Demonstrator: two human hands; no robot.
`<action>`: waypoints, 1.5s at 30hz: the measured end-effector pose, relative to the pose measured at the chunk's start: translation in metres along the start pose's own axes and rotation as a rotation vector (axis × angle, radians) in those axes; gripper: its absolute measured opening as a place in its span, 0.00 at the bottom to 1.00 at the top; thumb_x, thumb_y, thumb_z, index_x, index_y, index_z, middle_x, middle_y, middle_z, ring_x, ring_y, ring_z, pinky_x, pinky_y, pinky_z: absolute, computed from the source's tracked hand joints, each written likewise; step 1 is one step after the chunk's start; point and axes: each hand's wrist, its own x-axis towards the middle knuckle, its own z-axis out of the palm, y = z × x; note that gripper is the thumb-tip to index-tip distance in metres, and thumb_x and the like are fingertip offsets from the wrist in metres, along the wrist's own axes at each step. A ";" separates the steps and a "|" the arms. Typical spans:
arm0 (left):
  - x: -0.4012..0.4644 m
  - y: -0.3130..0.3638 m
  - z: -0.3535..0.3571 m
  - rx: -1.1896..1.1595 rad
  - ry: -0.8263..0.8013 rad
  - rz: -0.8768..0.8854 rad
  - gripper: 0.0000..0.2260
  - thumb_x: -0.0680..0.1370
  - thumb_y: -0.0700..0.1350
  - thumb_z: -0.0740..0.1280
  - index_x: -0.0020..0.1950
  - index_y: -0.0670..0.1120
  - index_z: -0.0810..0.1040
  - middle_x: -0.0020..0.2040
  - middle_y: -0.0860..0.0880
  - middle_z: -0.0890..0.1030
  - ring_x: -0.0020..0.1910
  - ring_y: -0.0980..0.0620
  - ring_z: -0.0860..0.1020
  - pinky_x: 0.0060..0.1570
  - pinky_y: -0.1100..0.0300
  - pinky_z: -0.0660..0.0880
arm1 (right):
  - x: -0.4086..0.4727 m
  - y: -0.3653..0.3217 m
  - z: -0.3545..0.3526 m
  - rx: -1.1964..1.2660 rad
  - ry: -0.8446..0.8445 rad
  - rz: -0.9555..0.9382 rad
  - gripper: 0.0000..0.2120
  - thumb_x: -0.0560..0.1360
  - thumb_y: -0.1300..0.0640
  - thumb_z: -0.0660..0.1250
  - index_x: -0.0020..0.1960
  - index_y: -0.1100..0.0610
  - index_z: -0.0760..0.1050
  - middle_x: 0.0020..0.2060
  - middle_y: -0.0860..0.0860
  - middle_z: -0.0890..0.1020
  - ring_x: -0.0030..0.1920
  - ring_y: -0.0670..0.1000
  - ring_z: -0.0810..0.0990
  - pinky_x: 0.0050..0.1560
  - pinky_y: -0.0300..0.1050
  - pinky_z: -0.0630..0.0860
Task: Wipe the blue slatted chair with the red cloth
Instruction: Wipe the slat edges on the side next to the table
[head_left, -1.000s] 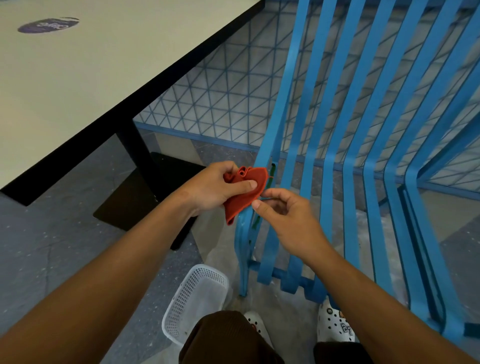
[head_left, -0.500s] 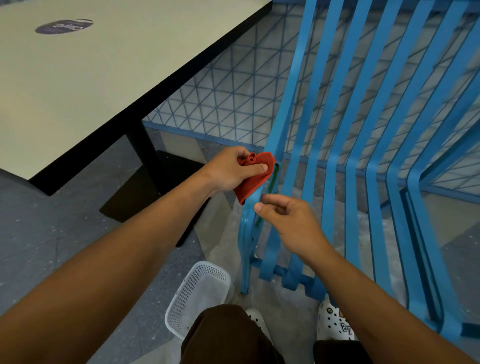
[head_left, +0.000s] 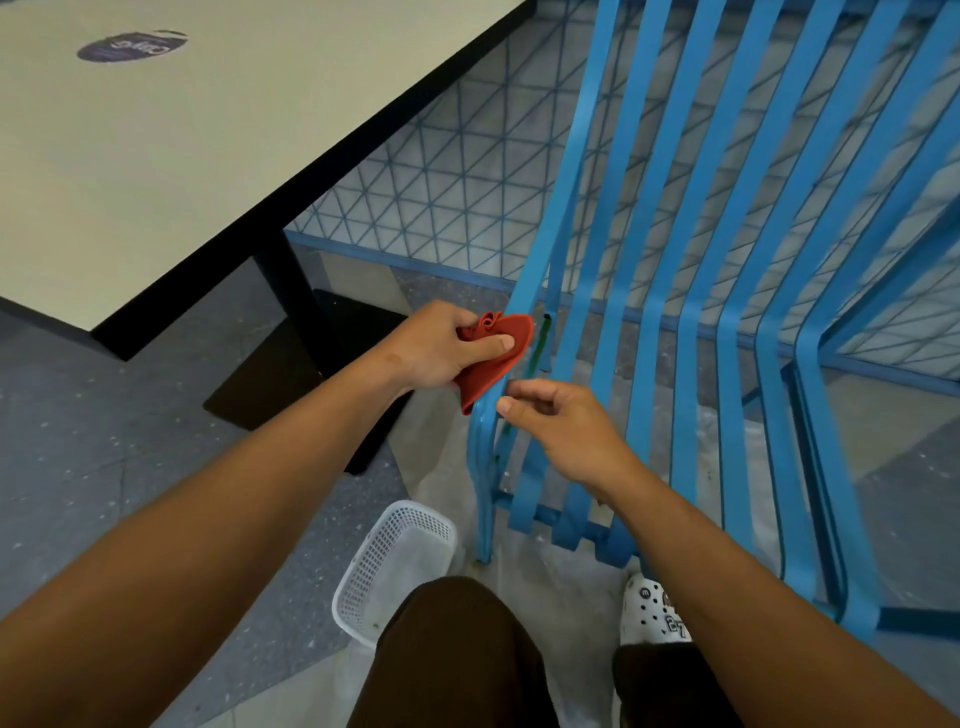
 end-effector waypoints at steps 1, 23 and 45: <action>-0.003 -0.004 0.000 0.015 0.002 0.008 0.21 0.72 0.62 0.73 0.50 0.45 0.85 0.43 0.45 0.87 0.46 0.47 0.86 0.50 0.43 0.83 | 0.000 0.001 -0.001 0.002 -0.016 0.002 0.06 0.79 0.56 0.71 0.54 0.48 0.83 0.49 0.47 0.87 0.52 0.43 0.85 0.58 0.37 0.79; -0.038 -0.035 0.019 0.103 0.157 0.131 0.11 0.76 0.52 0.74 0.41 0.46 0.83 0.35 0.44 0.83 0.31 0.57 0.76 0.32 0.63 0.73 | 0.029 -0.012 -0.011 0.118 0.188 0.026 0.10 0.80 0.48 0.68 0.53 0.51 0.85 0.47 0.46 0.88 0.55 0.42 0.84 0.57 0.35 0.72; -0.030 -0.051 0.020 0.085 0.156 0.181 0.15 0.75 0.57 0.74 0.43 0.44 0.81 0.36 0.43 0.82 0.32 0.56 0.76 0.34 0.54 0.75 | 0.042 -0.023 -0.016 0.032 0.189 0.130 0.15 0.79 0.43 0.67 0.48 0.52 0.86 0.45 0.46 0.88 0.55 0.45 0.85 0.47 0.40 0.68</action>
